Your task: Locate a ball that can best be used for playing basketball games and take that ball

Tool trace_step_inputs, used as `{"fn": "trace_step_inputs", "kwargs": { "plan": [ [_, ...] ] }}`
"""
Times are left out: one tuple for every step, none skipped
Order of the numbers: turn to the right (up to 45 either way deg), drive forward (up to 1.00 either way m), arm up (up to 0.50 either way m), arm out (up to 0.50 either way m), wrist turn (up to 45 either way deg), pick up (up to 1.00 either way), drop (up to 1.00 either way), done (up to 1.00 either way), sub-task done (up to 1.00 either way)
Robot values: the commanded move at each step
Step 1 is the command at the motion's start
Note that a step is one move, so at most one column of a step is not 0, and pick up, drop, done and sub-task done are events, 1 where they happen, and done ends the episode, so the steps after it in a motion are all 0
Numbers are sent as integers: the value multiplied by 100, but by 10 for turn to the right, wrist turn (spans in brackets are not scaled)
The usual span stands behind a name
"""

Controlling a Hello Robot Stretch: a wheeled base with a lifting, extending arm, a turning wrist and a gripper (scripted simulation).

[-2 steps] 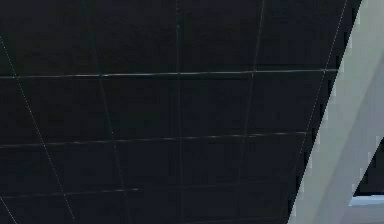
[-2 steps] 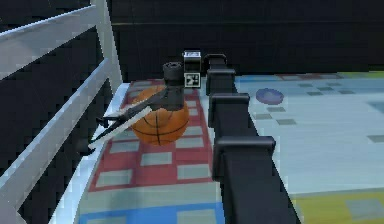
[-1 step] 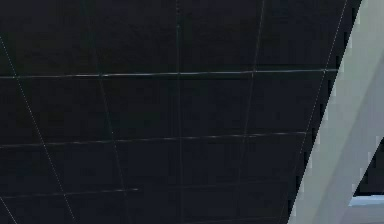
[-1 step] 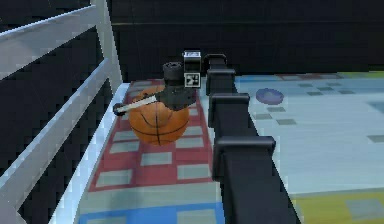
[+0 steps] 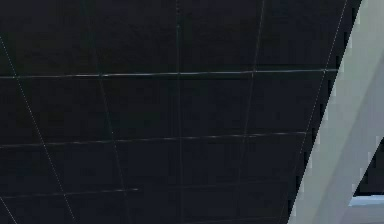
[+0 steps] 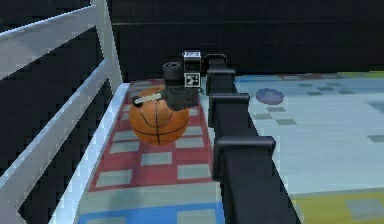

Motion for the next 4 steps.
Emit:
{"fn": "trace_step_inputs", "kwargs": {
  "plan": [
    [0,0,-12,0,0,0,0,0,0],
    [0,0,0,0,0,100,0,0,0],
    [0,0,10,0,0,0,0,0,0],
    [0,0,0,0,0,0,0,100,0]
  ]
}}
